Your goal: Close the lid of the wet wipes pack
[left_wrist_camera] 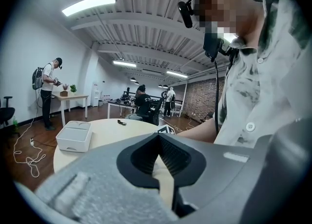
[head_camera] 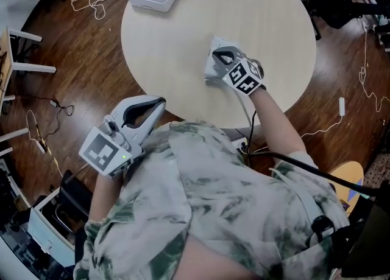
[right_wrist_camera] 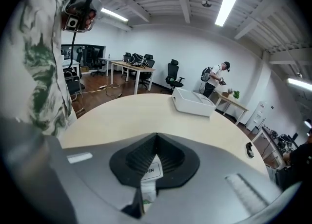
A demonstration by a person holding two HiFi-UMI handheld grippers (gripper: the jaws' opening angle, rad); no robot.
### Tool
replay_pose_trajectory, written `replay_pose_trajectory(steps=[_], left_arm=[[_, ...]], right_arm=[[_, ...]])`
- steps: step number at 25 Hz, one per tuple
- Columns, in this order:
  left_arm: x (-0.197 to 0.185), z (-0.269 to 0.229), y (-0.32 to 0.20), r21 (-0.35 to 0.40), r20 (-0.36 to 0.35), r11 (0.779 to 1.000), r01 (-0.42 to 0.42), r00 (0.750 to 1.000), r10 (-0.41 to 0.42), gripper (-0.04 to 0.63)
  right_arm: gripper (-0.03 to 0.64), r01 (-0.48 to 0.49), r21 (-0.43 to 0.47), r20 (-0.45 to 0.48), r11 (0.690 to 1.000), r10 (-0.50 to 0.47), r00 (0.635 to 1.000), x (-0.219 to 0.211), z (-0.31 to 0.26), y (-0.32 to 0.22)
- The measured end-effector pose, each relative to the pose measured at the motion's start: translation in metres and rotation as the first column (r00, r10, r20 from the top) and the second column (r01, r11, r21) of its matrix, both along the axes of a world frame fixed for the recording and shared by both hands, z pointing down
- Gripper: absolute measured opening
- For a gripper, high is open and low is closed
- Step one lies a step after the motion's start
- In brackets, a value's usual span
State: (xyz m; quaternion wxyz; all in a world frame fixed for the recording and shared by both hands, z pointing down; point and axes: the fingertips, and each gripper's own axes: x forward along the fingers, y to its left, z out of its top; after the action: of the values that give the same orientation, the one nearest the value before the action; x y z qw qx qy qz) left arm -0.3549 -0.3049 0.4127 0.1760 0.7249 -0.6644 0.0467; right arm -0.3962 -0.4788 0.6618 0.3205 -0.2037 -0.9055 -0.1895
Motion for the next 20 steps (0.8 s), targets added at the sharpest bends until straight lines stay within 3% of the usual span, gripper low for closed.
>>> replay_pose_trajectory(steps=[20], left_arm=[[0.004, 0.008, -0.032, -0.034, -0.005, 0.996, -0.083, 0.997, 0.083, 0.000]], right_arm=[[0.006, -0.094, -0.041, -0.070, 0.995, 0.091, 0.993, 0.034, 0.037, -0.032]])
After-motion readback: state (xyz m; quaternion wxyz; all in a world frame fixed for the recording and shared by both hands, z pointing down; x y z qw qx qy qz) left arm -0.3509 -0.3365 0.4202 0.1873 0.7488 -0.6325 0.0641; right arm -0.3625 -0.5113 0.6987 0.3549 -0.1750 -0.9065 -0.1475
